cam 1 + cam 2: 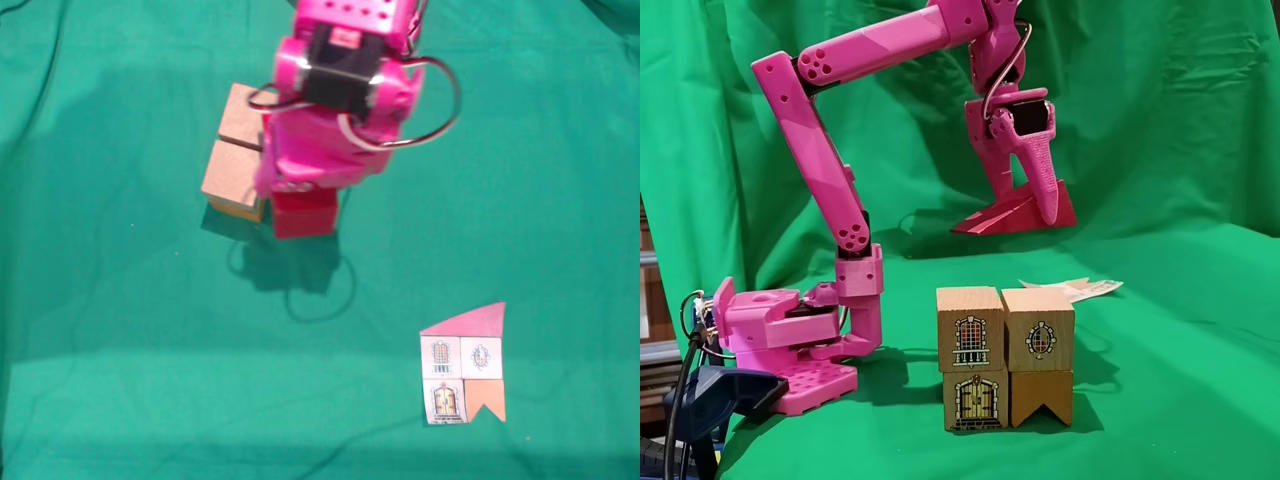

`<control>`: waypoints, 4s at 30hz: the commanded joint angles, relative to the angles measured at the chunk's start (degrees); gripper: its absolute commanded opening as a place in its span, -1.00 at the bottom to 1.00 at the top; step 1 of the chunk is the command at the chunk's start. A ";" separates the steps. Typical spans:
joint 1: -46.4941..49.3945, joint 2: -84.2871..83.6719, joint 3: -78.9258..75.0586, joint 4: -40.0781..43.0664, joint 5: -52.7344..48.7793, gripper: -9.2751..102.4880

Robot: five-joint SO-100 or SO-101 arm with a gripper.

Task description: Grasp some building blocks and build the house on the picture.

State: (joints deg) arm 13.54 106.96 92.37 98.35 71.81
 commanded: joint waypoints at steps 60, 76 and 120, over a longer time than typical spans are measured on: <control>16.00 -6.68 0.18 -0.26 -0.26 -0.44; 18.63 -7.03 0.18 -0.18 -0.35 -0.44; 17.84 -7.12 0.09 -0.26 0.53 -0.32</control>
State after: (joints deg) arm 31.64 99.67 94.13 98.26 71.81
